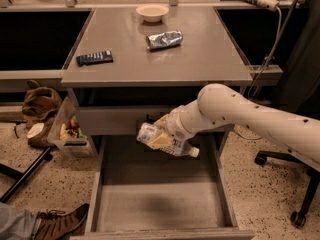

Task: Pick blue plastic bottle from middle drawer and place on counter

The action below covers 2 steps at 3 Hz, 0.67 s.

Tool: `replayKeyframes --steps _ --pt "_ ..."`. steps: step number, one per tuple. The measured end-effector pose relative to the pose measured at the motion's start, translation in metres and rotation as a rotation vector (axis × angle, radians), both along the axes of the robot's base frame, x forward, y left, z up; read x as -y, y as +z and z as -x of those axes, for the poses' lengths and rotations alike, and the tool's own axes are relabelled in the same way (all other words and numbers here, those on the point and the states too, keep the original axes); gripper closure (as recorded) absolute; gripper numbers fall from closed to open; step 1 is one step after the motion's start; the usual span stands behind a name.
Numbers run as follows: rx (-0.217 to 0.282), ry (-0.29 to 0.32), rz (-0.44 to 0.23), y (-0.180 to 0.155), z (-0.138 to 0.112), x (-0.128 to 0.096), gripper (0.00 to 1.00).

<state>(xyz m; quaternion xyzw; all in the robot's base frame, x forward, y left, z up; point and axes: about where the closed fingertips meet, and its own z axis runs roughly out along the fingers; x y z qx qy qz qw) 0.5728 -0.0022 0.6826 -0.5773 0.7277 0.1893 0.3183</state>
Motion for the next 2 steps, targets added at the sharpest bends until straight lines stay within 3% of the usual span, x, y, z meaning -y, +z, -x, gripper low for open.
replayKeyframes --steps 1,2 --pt "0.000 0.000 0.000 0.000 0.000 0.000 1.00" --pt "0.022 0.003 0.028 0.039 -0.005 0.005 1.00"
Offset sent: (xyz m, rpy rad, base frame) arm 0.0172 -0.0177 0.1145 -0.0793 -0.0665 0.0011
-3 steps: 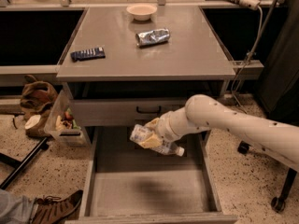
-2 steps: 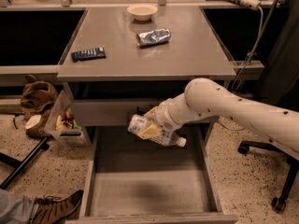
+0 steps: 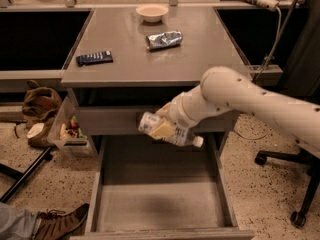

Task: Pick blue plastic bottle from middle drawer and place on counter

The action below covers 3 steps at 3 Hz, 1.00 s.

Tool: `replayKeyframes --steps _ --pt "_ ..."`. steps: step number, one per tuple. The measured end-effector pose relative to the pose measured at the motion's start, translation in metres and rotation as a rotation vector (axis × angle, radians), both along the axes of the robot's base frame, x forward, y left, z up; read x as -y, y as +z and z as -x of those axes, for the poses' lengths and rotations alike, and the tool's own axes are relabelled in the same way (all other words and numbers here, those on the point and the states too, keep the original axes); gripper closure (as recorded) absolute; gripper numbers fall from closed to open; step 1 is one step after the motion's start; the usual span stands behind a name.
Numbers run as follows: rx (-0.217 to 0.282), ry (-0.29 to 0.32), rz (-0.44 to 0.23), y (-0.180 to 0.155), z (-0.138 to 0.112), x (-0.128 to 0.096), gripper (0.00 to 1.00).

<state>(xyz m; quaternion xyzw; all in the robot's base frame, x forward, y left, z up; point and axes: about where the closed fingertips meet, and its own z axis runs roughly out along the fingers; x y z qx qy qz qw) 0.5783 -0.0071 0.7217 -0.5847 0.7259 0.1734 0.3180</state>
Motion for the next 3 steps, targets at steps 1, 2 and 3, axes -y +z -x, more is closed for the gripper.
replayKeyframes --steps 1,2,3 --pt "0.119 0.008 0.006 0.094 -0.003 0.004 1.00" --pt "0.286 0.019 0.025 0.207 0.005 -0.006 1.00" --pt "0.286 0.019 0.025 0.207 0.005 -0.006 1.00"
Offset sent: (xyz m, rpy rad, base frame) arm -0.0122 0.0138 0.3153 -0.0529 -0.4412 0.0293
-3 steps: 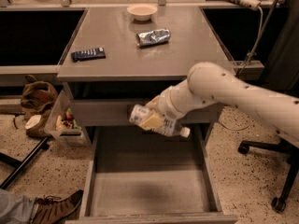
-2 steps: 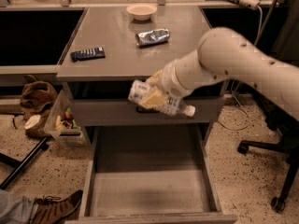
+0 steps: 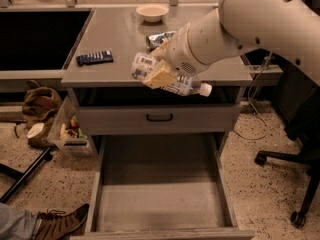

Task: Pick blue plastic bottle from middle drawer and place on counter

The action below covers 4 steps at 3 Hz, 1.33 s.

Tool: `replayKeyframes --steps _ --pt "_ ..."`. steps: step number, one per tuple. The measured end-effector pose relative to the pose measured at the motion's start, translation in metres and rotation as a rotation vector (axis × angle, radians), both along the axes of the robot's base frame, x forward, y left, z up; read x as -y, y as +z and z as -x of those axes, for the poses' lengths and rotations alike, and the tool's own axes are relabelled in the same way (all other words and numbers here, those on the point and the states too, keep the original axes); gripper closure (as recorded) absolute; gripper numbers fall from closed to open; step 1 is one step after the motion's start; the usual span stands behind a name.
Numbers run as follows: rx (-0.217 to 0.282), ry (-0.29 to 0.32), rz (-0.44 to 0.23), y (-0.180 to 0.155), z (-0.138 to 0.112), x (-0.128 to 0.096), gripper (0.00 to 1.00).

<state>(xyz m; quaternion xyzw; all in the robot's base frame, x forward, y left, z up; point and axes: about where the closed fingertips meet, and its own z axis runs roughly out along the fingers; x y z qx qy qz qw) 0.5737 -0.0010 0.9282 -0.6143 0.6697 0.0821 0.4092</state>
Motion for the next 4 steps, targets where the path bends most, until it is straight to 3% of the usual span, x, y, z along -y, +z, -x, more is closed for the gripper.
replayKeyframes --steps 1,2,3,4 --pt "0.020 0.002 0.061 0.008 -0.006 -0.002 1.00" --pt "0.039 -0.008 0.167 0.022 -0.038 0.003 1.00" --pt "0.060 0.002 0.259 0.040 -0.089 -0.005 1.00" --pt "0.064 0.025 0.259 0.049 -0.133 -0.024 1.00"
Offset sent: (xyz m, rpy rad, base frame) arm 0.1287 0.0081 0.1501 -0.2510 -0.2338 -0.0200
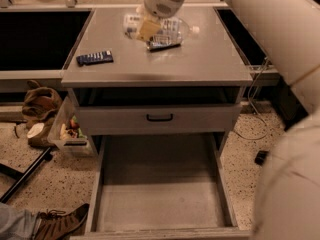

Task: Pick blue plastic bottle from middle drawer and place on counter

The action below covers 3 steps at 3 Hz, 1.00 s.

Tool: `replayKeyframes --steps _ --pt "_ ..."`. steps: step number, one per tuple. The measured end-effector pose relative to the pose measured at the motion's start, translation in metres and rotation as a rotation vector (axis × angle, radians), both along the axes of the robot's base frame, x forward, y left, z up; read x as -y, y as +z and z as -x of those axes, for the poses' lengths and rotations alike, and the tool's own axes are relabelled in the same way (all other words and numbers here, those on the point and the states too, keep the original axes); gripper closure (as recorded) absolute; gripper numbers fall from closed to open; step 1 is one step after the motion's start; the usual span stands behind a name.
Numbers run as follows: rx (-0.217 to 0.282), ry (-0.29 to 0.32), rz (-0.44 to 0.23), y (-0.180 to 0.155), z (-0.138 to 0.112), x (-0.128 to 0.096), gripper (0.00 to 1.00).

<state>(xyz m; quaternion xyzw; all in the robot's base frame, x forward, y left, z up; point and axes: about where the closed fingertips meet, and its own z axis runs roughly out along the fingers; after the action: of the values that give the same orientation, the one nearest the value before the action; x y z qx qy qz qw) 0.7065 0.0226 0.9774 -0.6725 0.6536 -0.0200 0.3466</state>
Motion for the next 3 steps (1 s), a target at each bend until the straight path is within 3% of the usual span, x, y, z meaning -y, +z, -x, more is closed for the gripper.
replayKeyframes --steps 2,3 --pt "-0.115 0.056 -0.196 -0.012 -0.042 -0.015 1.00" --pt "-0.181 0.062 -0.348 -0.027 -0.050 -0.011 1.00"
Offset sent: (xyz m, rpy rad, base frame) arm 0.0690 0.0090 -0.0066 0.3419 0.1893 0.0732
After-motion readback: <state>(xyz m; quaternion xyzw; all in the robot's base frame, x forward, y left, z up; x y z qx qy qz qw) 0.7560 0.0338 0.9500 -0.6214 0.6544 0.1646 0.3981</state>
